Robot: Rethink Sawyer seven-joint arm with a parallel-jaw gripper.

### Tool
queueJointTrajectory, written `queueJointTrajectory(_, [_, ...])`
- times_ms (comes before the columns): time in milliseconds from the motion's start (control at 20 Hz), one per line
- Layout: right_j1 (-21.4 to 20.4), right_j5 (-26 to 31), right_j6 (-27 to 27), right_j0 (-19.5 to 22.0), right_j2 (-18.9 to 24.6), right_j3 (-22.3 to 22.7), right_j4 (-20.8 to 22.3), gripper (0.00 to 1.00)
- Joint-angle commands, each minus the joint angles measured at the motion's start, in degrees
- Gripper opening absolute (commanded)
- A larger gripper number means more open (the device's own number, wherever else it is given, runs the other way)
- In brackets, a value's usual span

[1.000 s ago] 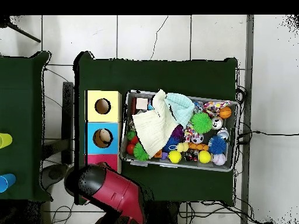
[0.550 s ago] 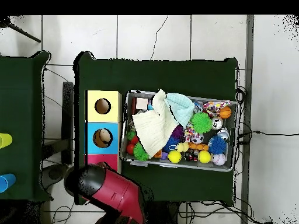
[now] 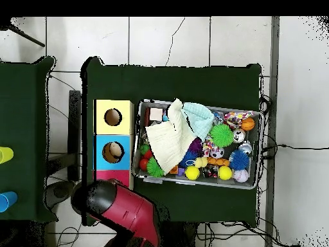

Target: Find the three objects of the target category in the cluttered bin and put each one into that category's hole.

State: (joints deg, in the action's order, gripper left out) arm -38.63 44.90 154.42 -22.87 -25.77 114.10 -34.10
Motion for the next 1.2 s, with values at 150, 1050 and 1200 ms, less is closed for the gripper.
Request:
queueJointTrajectory(150, [3.9, -2.6, 9.2, 2.3, 5.0, -6.0, 0.0, 0.00])
queueJointTrajectory(1050, [3.2, -3.3, 7.8, 3.3, 6.2, -4.7, -0.7, 1.00])
queueJointTrajectory(1200, [2.6, -2.1, 10.0, 2.5, 5.0, -4.5, -0.6, 1.00])
